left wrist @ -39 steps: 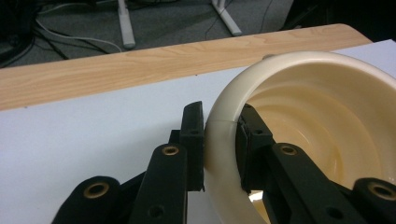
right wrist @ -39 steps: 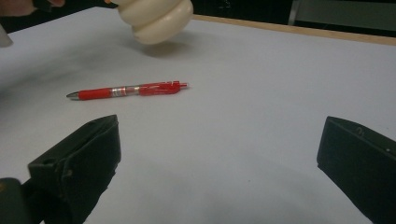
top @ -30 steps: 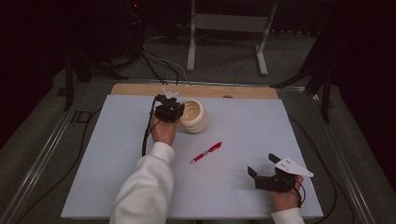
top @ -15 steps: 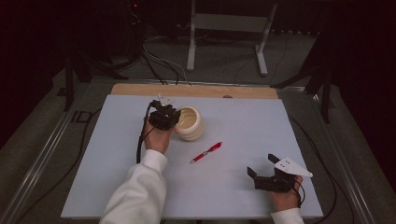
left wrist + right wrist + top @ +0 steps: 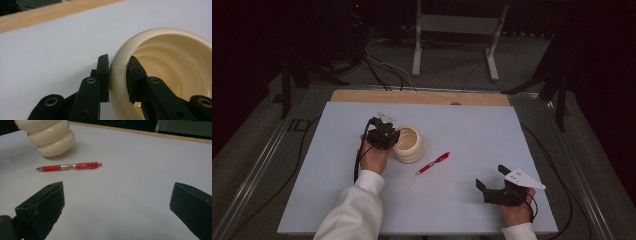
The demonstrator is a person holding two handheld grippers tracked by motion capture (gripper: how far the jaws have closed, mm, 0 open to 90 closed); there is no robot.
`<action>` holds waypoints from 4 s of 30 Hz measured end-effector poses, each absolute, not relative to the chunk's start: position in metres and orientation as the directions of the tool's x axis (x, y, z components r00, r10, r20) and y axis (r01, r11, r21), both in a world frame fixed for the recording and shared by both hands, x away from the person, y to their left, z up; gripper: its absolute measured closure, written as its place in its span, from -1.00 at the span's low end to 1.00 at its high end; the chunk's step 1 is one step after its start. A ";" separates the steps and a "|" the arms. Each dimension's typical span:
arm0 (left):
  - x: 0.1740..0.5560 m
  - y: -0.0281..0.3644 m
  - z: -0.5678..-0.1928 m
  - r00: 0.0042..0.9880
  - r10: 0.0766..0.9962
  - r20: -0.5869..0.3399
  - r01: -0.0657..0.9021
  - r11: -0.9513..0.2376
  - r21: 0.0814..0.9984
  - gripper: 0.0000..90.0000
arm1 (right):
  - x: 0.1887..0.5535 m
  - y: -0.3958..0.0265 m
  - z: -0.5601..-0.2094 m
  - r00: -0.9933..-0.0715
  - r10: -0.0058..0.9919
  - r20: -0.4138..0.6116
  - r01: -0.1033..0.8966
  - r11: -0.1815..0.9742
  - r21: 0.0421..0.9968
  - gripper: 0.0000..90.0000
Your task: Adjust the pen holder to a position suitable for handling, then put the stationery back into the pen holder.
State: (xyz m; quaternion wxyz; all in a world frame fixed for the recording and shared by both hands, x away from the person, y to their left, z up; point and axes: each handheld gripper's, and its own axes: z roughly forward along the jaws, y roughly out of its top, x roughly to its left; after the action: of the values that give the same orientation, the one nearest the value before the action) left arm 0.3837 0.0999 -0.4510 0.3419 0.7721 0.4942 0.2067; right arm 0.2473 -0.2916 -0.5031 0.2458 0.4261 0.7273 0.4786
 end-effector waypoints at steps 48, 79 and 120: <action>0.350 0.128 -0.422 0.511 0.859 -0.036 0.408 -0.206 0.890 -1.00 | 0.247 -0.294 -0.503 -0.504 0.862 0.051 0.385 0.172 0.907 -0.99; 0.317 0.104 -0.430 0.629 0.775 -0.051 0.365 -0.237 0.900 -0.99 | 0.248 -0.295 -0.503 -0.498 0.865 0.056 0.387 0.164 0.907 -0.99; 0.313 0.041 -0.504 0.741 0.672 -0.001 0.463 -0.509 0.725 -0.07 | 0.248 -0.295 -0.503 -0.501 0.863 0.055 0.388 0.167 0.907 -0.99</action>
State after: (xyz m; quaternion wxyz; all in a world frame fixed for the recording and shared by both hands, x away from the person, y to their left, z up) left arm 0.3133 0.0407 -0.5044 0.3684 0.8571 0.3312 0.1415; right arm 0.2475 -0.2953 -0.5034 0.2486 0.4330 0.7222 0.4786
